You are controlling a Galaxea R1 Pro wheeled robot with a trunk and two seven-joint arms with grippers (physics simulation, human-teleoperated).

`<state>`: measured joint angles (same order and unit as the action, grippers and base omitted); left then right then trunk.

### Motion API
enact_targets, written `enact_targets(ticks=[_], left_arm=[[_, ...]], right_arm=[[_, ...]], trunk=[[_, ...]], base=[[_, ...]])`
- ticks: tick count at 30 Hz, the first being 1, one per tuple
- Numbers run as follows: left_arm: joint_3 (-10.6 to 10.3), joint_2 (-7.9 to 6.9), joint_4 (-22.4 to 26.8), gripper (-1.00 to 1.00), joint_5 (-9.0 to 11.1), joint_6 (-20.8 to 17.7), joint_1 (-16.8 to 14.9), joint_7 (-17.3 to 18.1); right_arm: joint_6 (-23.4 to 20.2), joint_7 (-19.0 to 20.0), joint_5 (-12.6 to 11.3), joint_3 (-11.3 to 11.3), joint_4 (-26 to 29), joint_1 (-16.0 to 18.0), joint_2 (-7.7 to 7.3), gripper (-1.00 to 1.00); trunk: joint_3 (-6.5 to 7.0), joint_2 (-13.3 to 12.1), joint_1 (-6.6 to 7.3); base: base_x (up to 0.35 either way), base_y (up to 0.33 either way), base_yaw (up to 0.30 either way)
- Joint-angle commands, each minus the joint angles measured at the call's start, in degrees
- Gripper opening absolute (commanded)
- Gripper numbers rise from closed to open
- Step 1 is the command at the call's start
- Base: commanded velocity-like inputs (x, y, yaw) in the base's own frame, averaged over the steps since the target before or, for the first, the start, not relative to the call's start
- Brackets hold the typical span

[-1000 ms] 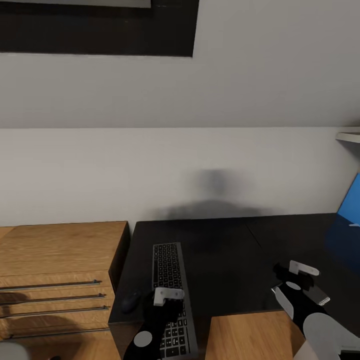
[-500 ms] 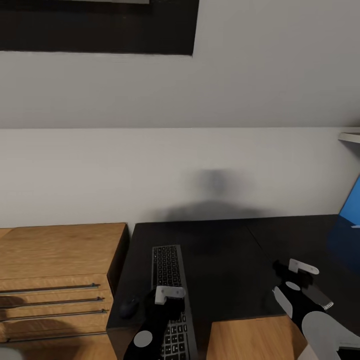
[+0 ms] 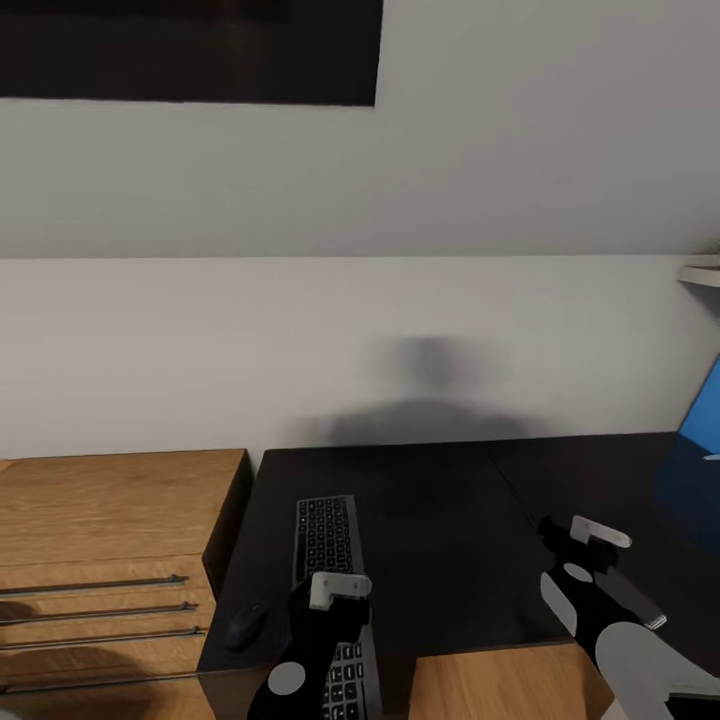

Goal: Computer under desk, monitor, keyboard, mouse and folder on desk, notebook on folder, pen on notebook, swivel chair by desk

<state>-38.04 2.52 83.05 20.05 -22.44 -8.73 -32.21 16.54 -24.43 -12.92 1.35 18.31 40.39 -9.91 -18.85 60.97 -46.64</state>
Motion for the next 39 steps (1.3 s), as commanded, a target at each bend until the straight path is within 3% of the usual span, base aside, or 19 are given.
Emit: enact_targets(ticks=[1, 8, 39], left_arm=[[-0.10, -0.02, 0.06, 1.00, 0.44, -0.18, -0.06, -0.49], [-0.10, -0.06, 0.02, 1.00, 0.43, -0.22, -0.06, -0.49], [-0.01, -0.06, 0.45, 1.00, 0.48, -0.23, -0.06, -0.49]], right_arm=[[0.40, 0.08, -0.39, 0.00, -0.01, 0.04, 0.37, 1.00], [0.45, 0.08, -0.12, -0.03, 0.05, 0.04, 1.67, 1.00], [0.51, 0.27, -0.17, -0.06, 1.72, 0.04, 1.93, 1.00]], trunk=[[-0.07, 0.05, -0.01], [-0.07, 0.05, -0.01], [-0.07, 0.05, -0.01]], base=[[0.052, -0.145, 0.000], [0.018, -0.050, 0.000], [0.001, -0.001, 0.000]])
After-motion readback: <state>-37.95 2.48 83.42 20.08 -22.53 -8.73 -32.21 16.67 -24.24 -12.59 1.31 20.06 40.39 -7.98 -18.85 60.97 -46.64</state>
